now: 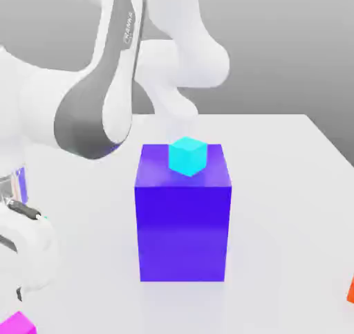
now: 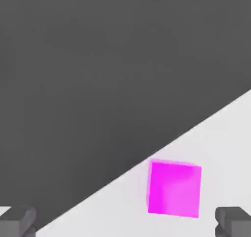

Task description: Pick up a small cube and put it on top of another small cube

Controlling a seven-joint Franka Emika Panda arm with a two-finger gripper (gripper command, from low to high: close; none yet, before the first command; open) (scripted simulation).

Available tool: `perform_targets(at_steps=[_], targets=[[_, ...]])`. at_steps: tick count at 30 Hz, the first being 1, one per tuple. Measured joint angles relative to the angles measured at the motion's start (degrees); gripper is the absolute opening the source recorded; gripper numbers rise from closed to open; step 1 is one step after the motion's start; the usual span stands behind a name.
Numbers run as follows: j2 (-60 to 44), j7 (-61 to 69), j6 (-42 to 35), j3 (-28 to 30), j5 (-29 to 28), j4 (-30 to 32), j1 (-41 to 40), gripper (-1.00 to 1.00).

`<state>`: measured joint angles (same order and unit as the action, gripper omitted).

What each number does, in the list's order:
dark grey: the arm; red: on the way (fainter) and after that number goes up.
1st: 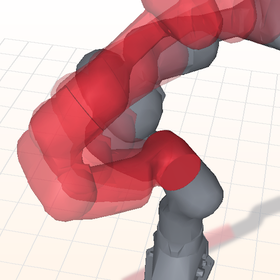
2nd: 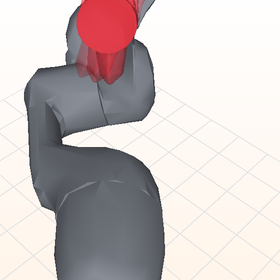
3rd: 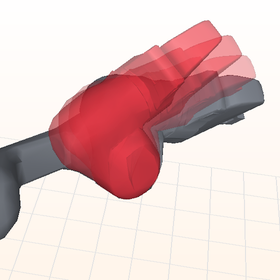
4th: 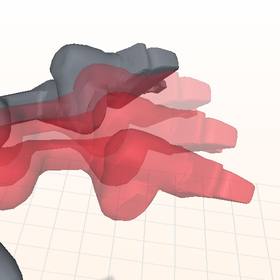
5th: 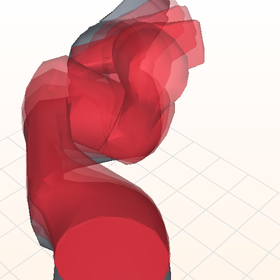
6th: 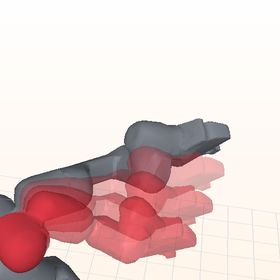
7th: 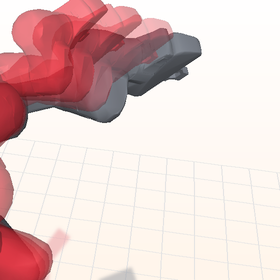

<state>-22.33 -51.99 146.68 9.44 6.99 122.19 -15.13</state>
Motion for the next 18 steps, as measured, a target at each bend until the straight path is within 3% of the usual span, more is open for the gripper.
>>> perform_targets(at_steps=[5, 6, 13, 18], targets=[[-10.4, 1.0, 5.7, -1.4, 2.4, -2.1, -2.4, 0.00], [-11.9, 1.3, 6.8, -1.7, 2.7, -2.5, -2.7, -1.00], [-12.1, 1.3, 6.9, -1.7, 2.8, -2.5, -2.7, -1.00], [-3.4, -1.3, 1.5, 0.9, 1.4, 0.9, -1.7, -1.00]])
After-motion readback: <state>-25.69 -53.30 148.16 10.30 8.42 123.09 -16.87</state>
